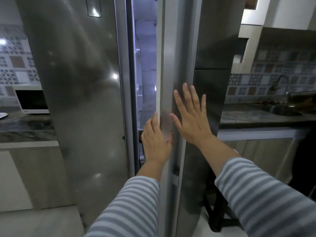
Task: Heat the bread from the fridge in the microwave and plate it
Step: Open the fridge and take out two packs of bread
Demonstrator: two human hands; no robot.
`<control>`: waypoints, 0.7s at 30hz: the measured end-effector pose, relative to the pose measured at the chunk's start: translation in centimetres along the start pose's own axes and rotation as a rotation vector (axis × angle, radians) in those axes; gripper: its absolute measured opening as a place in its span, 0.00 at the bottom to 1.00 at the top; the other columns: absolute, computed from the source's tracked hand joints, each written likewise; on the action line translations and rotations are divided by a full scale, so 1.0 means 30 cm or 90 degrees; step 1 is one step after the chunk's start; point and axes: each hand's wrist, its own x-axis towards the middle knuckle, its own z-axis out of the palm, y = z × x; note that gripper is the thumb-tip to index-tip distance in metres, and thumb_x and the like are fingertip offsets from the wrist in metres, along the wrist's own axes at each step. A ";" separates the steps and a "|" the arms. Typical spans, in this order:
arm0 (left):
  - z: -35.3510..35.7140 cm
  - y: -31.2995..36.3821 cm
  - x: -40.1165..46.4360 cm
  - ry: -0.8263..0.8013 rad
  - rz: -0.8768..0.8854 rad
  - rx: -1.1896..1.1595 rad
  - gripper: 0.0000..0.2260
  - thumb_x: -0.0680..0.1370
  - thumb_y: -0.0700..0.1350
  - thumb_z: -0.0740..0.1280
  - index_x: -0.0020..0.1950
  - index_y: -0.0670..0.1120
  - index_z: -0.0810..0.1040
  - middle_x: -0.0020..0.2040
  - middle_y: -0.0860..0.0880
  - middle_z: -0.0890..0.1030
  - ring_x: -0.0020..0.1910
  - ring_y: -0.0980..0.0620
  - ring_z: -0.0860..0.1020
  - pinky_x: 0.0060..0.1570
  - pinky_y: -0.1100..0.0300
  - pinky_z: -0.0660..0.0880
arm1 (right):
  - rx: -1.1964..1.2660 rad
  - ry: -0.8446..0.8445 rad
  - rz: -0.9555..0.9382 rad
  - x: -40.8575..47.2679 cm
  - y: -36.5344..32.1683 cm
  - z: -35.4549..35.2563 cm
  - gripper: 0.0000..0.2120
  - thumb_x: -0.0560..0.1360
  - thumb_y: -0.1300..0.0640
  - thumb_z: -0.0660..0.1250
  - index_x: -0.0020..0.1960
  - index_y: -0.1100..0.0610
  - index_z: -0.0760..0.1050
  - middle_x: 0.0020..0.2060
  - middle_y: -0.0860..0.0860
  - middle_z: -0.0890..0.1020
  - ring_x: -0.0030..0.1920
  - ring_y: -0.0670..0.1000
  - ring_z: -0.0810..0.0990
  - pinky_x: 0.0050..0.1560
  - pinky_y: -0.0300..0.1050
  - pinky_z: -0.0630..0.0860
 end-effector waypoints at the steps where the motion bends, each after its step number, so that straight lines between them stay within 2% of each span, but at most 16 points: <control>1: -0.001 0.014 -0.010 -0.056 -0.018 -0.028 0.42 0.75 0.63 0.64 0.79 0.47 0.45 0.76 0.43 0.56 0.75 0.45 0.57 0.72 0.48 0.58 | -0.015 0.000 -0.012 -0.014 0.005 -0.022 0.33 0.79 0.40 0.50 0.79 0.52 0.45 0.78 0.56 0.46 0.78 0.57 0.44 0.74 0.64 0.43; 4: 0.014 0.072 -0.048 -0.167 -0.005 -0.041 0.50 0.71 0.68 0.63 0.77 0.48 0.34 0.79 0.48 0.39 0.78 0.50 0.41 0.76 0.48 0.44 | -0.061 0.001 -0.023 -0.067 0.049 -0.081 0.35 0.79 0.39 0.52 0.79 0.54 0.46 0.78 0.57 0.46 0.78 0.58 0.44 0.74 0.65 0.44; 8: 0.051 0.195 -0.102 -0.198 0.057 -0.055 0.52 0.71 0.68 0.65 0.77 0.48 0.32 0.78 0.50 0.34 0.77 0.53 0.36 0.75 0.45 0.40 | -0.115 0.008 -0.053 -0.164 0.171 -0.163 0.36 0.77 0.42 0.57 0.78 0.55 0.49 0.78 0.56 0.48 0.77 0.58 0.46 0.73 0.68 0.47; 11: 0.094 0.310 -0.154 -0.206 0.067 -0.059 0.53 0.70 0.69 0.64 0.76 0.48 0.31 0.77 0.49 0.33 0.77 0.52 0.36 0.75 0.41 0.42 | -0.132 0.019 -0.061 -0.232 0.283 -0.227 0.36 0.77 0.43 0.57 0.78 0.55 0.50 0.78 0.56 0.50 0.77 0.58 0.48 0.72 0.68 0.48; 16: 0.179 0.482 -0.256 -0.176 0.060 -0.053 0.54 0.69 0.69 0.64 0.75 0.48 0.29 0.77 0.48 0.31 0.77 0.49 0.35 0.75 0.40 0.46 | -0.208 0.017 -0.061 -0.327 0.448 -0.315 0.36 0.78 0.41 0.56 0.78 0.56 0.47 0.78 0.57 0.49 0.77 0.57 0.46 0.73 0.65 0.41; 21: 0.249 0.636 -0.314 -0.169 0.045 -0.019 0.56 0.67 0.69 0.66 0.76 0.46 0.32 0.77 0.45 0.32 0.77 0.45 0.36 0.74 0.39 0.52 | -0.234 -0.002 -0.067 -0.397 0.591 -0.380 0.37 0.78 0.40 0.56 0.78 0.59 0.48 0.77 0.59 0.51 0.77 0.58 0.48 0.73 0.66 0.44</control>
